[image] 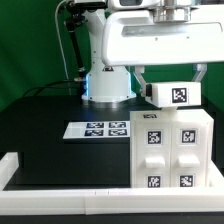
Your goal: Assemble cabinet
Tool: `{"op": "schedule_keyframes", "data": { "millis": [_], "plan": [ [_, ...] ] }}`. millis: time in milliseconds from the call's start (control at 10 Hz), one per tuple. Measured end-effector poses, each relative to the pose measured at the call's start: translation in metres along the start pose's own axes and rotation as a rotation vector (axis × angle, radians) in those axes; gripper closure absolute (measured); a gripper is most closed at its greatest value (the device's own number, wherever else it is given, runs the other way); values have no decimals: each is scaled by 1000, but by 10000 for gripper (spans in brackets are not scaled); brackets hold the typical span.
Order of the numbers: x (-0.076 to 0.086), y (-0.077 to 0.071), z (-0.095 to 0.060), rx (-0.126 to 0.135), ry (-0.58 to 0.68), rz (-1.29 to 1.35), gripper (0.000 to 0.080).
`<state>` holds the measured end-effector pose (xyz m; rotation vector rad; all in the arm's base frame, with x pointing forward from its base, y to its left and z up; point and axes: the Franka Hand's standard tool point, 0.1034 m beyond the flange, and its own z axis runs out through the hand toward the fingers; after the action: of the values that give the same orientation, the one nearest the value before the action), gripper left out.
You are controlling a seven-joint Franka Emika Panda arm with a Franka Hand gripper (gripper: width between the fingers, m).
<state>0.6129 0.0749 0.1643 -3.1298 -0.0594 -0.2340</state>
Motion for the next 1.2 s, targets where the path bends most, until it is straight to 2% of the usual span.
{"op": "schedule_keyframes", "data": {
  "millis": [300,600,1200],
  "plan": [
    [-2,0,10,0,-6,-8,243],
    [2,-1,10,5,42,-15,243],
    [2,-2,10,6,48,-11,243]
  ]
}}
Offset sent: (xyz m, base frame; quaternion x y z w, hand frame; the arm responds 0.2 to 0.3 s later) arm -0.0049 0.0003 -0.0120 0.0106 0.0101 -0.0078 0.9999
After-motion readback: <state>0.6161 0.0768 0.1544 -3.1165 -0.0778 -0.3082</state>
